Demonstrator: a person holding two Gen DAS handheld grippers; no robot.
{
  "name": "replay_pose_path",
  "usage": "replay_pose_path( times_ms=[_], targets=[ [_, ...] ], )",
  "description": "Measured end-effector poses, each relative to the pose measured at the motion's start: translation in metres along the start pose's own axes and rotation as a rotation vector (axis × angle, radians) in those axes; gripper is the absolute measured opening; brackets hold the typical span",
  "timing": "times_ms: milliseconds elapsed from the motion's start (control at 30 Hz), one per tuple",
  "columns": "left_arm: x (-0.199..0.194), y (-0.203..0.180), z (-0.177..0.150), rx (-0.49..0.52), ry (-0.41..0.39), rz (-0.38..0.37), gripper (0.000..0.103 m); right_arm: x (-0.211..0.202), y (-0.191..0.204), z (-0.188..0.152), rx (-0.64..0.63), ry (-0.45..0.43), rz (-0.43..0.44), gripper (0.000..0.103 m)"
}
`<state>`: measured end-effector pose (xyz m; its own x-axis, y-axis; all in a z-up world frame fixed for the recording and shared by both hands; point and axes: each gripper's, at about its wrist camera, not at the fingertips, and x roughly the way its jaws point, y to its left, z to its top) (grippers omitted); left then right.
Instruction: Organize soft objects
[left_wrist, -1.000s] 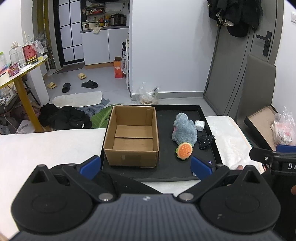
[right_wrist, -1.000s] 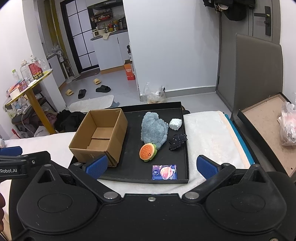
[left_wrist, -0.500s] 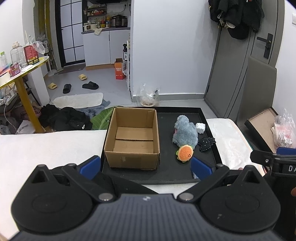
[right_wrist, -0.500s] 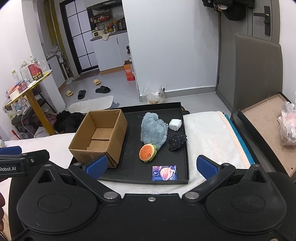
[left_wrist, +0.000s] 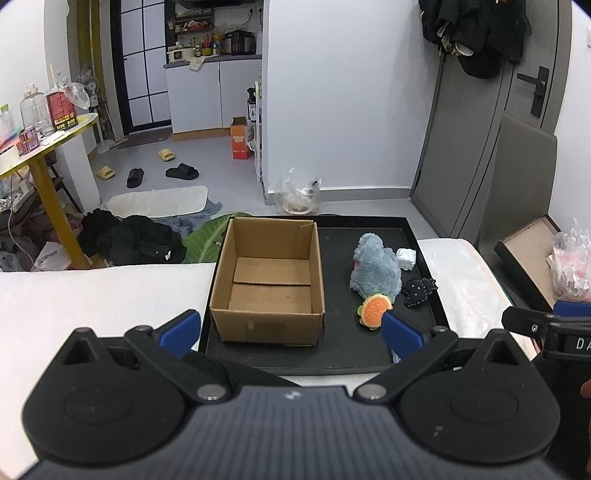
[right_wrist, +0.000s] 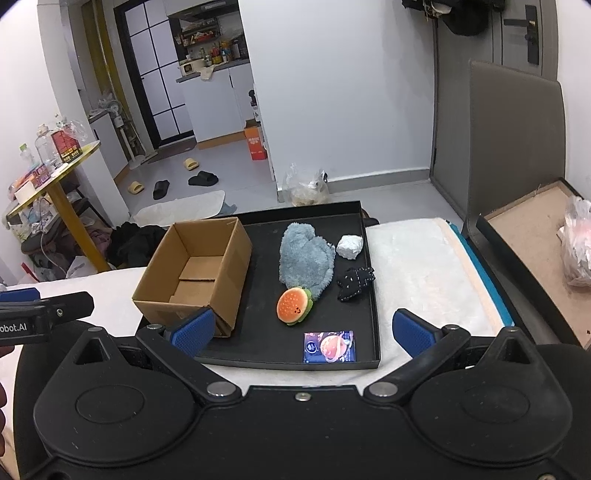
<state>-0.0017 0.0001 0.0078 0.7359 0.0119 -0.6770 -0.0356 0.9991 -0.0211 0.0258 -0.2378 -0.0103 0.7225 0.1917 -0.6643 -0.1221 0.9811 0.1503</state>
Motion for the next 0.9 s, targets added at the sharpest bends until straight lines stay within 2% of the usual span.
replay_pose_path(
  times_ms=[167,367,667,900],
  targets=[
    [0.010,0.003,0.004,0.005,0.009,0.001,0.103,0.014,-0.007,0.003,0.037,0.038,0.031,0.103],
    [0.029,0.013,0.009,-0.011,0.033,0.007,0.103,0.031,-0.010,0.006,0.019,0.068,0.021,0.103],
    [0.059,0.042,0.018,-0.074,0.064,0.052,0.103,0.074,-0.029,0.010,0.085,0.160,0.024,0.103],
    [0.086,0.056,0.022,-0.092,0.092,0.057,0.102,0.112,-0.033,0.010,0.105,0.240,0.021,0.103]
  ],
)
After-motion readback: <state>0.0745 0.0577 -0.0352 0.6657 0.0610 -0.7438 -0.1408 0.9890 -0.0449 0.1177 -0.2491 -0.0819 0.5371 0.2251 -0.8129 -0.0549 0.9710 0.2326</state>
